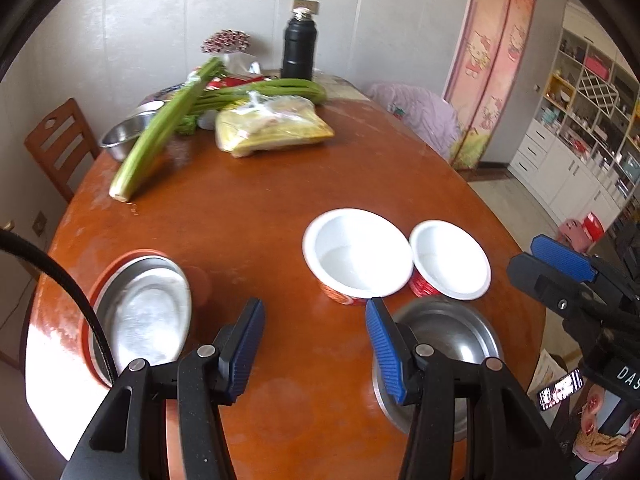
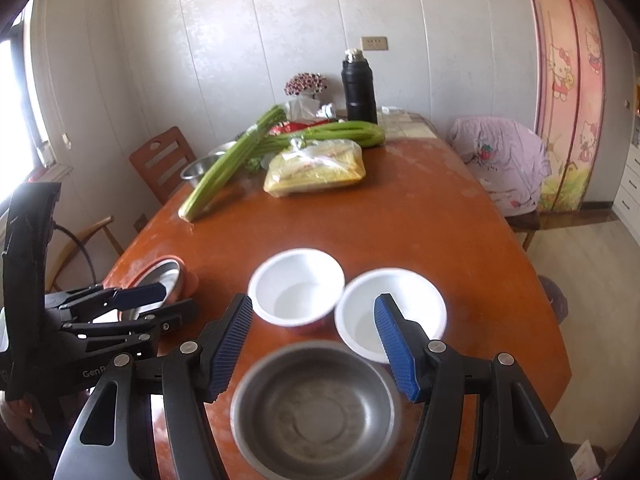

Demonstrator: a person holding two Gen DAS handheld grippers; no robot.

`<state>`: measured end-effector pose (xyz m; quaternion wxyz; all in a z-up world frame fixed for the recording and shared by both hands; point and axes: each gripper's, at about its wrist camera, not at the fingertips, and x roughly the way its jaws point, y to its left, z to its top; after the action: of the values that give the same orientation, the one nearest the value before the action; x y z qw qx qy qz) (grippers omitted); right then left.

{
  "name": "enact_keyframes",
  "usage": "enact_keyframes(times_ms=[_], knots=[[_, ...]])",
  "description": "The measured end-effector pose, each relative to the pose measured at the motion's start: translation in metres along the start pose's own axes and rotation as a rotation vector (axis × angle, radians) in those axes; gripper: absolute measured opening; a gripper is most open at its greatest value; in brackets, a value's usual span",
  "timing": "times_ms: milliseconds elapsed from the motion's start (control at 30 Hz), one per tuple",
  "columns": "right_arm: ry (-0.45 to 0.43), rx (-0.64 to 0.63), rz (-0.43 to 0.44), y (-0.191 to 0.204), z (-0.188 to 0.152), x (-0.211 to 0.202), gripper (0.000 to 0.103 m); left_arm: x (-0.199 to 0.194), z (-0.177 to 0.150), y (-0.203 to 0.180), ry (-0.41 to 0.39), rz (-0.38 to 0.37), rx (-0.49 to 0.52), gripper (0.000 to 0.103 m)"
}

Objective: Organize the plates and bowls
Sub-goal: 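Move both grippers to the deep steel bowl and grip its rim, then lift the steel bowl, set it down before the white bowls, open grippers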

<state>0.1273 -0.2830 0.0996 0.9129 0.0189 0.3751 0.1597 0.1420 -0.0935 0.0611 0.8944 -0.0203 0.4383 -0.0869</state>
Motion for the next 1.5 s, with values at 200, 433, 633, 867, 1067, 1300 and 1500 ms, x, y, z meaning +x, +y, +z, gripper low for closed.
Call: enact_keyframes(times_ms=[200, 433, 633, 867, 1067, 1300, 1500], knots=[[0.054, -0.017, -0.043, -0.017, -0.019, 0.006, 0.065, 0.019, -0.007, -0.017, 0.043, -0.013, 0.027, 0.052], [0.12, -0.005, -0.052, -0.033, -0.041, 0.018, 0.065, 0.039, -0.017, -0.027, 0.086, -0.012, 0.044, 0.052], [0.164, 0.004, -0.06, -0.039, -0.059, 0.03, 0.065, 0.052, -0.031, -0.041, 0.119, 0.01, 0.091, 0.052], [0.208, 0.007, -0.088, -0.045, -0.075, 0.044, 0.065, 0.064, -0.042, -0.047, 0.159, 0.002, 0.096, 0.052], [0.23, 0.005, -0.105, -0.047, -0.083, 0.054, 0.055, 0.073, -0.048, -0.053, 0.185, -0.013, 0.105, 0.052], [0.258, 0.006, -0.072, -0.045, -0.088, 0.063, 0.036, 0.089, -0.051, -0.055, 0.224, -0.061, 0.084, 0.052], [0.274, -0.018, -0.07, -0.037, -0.089, 0.067, 0.034, 0.093, -0.054, -0.059, 0.233, -0.077, 0.088, 0.042]])
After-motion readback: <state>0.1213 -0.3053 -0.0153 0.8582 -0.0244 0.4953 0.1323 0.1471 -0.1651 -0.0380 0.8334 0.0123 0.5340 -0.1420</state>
